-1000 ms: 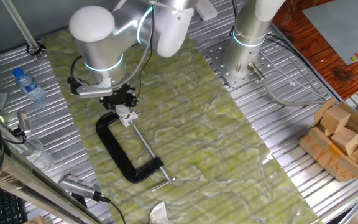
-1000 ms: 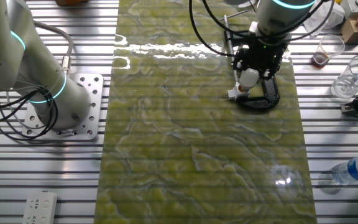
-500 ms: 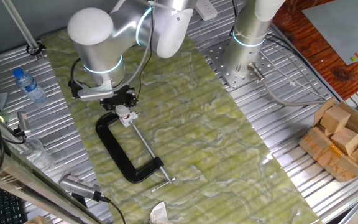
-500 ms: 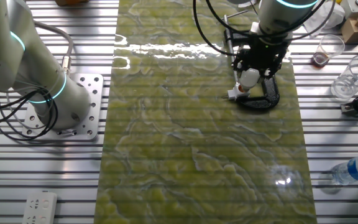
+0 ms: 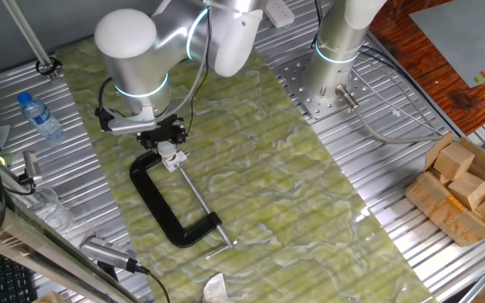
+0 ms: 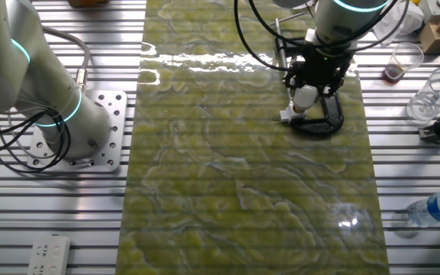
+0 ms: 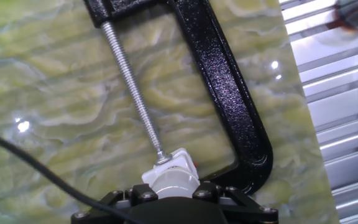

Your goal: Install the light bulb by rotating it

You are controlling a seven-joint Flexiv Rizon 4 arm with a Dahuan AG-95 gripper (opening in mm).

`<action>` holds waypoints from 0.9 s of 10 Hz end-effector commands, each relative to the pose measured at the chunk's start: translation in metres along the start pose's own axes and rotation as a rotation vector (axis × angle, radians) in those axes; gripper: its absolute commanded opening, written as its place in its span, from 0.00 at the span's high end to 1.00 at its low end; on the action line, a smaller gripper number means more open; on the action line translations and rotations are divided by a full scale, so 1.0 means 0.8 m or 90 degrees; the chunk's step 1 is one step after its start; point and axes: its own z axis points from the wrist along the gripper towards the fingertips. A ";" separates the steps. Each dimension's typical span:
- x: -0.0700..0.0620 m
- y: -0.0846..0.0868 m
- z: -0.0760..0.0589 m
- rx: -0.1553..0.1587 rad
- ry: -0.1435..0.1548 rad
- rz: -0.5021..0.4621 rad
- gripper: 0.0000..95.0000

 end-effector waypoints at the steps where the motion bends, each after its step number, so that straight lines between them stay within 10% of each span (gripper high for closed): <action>1: 0.001 0.000 0.001 -0.002 -0.005 0.001 1.00; 9: 0.000 0.004 0.010 0.003 -0.007 -0.013 1.00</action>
